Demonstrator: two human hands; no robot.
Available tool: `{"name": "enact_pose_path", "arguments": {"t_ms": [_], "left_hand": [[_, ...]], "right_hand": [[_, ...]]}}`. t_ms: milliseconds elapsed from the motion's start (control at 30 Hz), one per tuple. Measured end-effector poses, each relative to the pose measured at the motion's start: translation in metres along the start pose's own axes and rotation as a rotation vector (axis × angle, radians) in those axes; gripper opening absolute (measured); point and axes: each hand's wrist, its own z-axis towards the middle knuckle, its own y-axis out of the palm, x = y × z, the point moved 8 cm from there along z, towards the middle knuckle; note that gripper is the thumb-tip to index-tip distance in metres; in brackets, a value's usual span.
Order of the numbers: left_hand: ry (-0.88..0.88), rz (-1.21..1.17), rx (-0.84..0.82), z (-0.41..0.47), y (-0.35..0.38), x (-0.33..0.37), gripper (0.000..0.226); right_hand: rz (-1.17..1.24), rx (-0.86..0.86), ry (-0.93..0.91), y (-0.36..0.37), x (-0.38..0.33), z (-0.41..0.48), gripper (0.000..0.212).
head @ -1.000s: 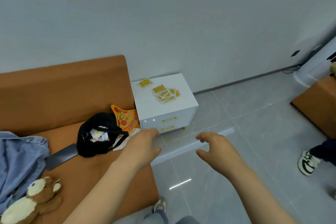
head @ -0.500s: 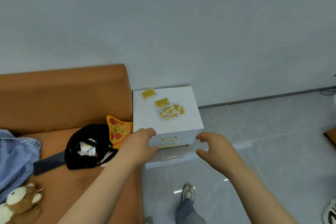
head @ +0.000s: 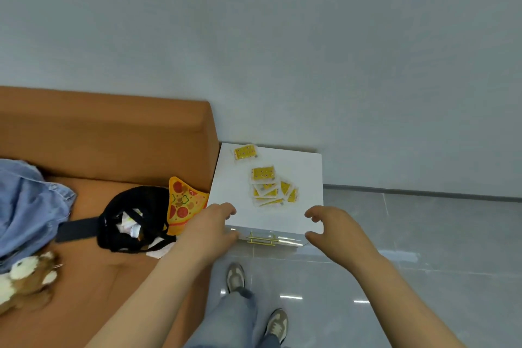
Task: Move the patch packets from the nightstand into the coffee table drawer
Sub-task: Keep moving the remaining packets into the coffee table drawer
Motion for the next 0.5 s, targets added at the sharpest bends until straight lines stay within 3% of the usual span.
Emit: {"name": "enact_pose_path", "arguments": {"t_ms": [500], "left_hand": [[-0.001, 0.076, -0.091, 0.170, -0.038, -0.044, 0.048]], "right_hand": [[-0.016, -0.084, 0.148, -0.003, -0.004, 0.153, 0.045]]}}
